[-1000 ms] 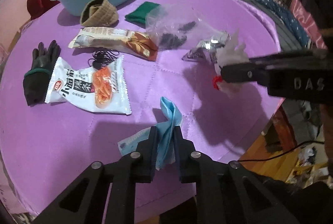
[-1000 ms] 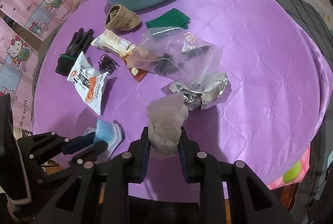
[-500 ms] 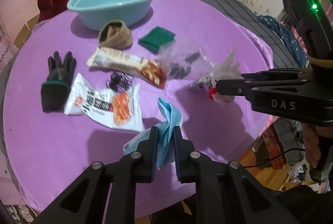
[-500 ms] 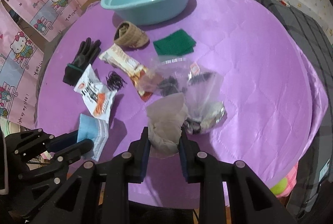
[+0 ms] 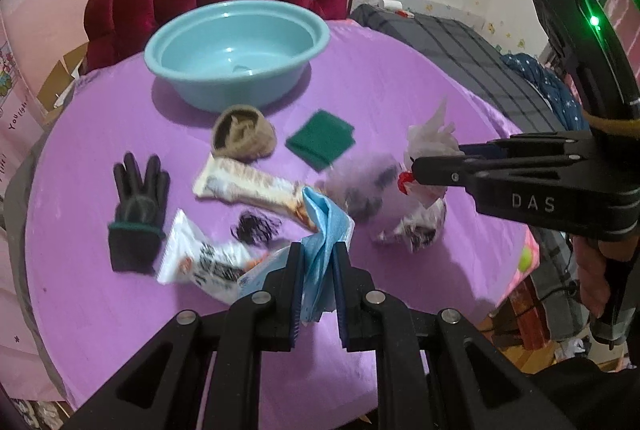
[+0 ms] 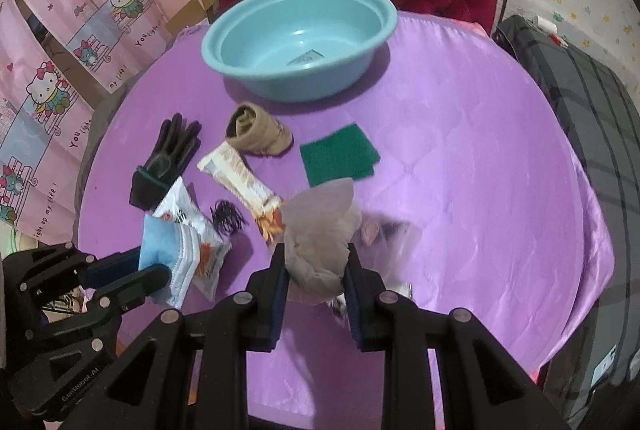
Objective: Organize soft objects
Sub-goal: 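Carry the light-blue glove and white cloth with both tools toward the blue basin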
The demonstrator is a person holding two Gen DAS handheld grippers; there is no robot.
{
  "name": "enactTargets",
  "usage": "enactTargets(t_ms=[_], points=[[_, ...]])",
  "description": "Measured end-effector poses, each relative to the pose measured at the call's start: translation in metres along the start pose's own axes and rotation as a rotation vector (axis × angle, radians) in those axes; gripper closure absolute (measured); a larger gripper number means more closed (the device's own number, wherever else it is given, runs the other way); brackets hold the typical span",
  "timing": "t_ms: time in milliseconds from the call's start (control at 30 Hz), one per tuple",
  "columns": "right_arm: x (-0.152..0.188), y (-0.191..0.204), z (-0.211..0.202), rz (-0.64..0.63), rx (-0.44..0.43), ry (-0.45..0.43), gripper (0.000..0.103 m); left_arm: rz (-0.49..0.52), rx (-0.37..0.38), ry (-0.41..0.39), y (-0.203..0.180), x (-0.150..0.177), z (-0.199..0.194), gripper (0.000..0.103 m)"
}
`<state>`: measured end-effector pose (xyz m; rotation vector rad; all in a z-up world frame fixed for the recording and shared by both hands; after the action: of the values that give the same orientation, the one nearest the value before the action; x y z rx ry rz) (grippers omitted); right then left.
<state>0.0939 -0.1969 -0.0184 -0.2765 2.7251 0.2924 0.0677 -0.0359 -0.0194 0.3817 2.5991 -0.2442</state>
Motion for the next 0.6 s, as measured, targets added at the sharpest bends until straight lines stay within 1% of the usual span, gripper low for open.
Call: enactTargets(t_ms=[167, 300, 600], points=[[-0.027, 0.0, 0.002, -0.026, 0.013, -0.001, 0.076, -0.016, -0.023, -0.022, 0.008, -0.022, 0.004, 0.088], [-0.046, 0.0, 0.004, -0.047, 0.024, -0.003, 0.076, -0.022, -0.052, -0.044, 0.015, -0.046, 0.01, 0.088], [-0.102, 0.001, 0.014, -0.063, 0.008, -0.023, 0.076, -0.015, -0.091, -0.084, 0.031, -0.098, 0.022, 0.088]])
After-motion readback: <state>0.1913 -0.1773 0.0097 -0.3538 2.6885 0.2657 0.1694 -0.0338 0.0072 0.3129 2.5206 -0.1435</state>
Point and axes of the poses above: each gripper's, at about its wrist camera, not at the fingertips, and z roughly the way its jaws point, y to its left, x to its underside, the point moved 2 cm from there along z, roughly the way its jaws point, and after that the axes turned 3 degrees about -x, right-handed, at the moved point
